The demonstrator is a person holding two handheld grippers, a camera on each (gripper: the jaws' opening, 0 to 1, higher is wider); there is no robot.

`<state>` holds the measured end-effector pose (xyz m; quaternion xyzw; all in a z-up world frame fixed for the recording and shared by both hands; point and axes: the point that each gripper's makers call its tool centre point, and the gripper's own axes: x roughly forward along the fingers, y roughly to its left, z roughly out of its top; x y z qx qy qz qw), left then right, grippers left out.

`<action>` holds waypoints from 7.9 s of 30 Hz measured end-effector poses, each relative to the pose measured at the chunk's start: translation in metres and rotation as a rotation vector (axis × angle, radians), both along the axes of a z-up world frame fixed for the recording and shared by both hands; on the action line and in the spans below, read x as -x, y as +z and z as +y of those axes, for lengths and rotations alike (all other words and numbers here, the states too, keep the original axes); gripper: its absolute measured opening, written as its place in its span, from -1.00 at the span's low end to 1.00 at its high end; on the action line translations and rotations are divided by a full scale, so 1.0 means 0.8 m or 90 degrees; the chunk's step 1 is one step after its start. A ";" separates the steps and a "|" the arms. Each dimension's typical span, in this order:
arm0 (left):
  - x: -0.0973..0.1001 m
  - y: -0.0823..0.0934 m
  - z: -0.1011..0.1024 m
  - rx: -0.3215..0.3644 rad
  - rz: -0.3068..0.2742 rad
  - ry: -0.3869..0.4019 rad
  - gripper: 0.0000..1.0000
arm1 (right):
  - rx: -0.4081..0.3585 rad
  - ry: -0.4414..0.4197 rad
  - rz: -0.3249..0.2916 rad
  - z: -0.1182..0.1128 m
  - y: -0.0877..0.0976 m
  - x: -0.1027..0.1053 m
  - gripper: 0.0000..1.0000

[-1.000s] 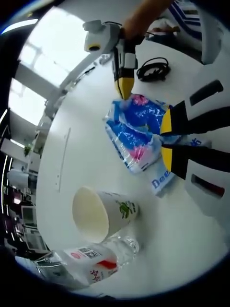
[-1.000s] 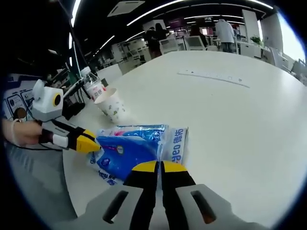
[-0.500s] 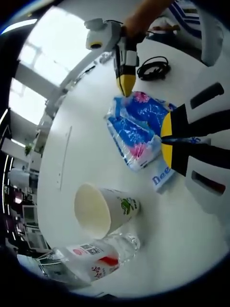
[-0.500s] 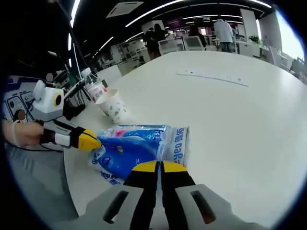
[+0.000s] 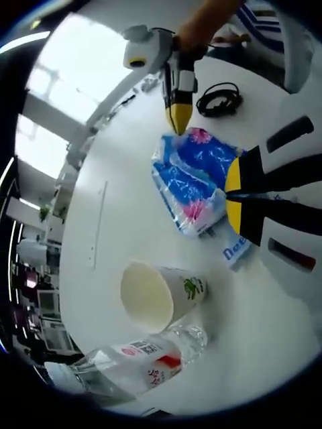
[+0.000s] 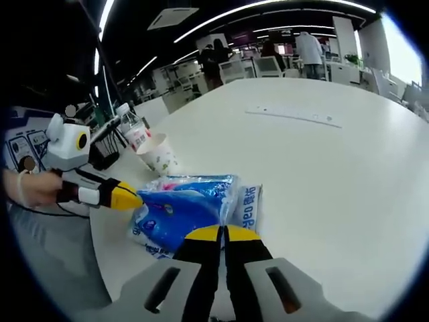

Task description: Arrange the tabletop items into an orderly group along one side of the table until the central work area is clear of visible clutter.

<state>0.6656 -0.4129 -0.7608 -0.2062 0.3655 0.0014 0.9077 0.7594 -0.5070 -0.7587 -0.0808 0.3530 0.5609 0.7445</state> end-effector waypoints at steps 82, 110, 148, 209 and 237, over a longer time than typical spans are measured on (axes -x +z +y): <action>-0.162 0.031 -0.185 0.029 -0.070 -0.224 -1.00 | 0.015 -0.259 -0.053 -0.220 0.027 -0.102 -1.00; -0.164 -0.004 -0.185 0.035 -0.050 -0.221 -1.00 | 0.030 -0.253 -0.031 -0.219 -0.009 -0.112 -1.00; -0.171 -0.030 -0.187 0.059 -0.044 -0.198 -1.00 | 0.035 -0.260 -0.019 -0.220 -0.031 -0.103 -1.00; -0.169 0.010 -0.184 0.043 -0.095 -0.225 -0.53 | 0.037 -0.245 -0.101 -0.221 -0.005 -0.118 -0.38; -0.131 0.061 -0.136 -0.004 -0.129 -0.215 -0.15 | 0.012 -0.201 -0.137 -0.185 0.041 -0.111 -0.25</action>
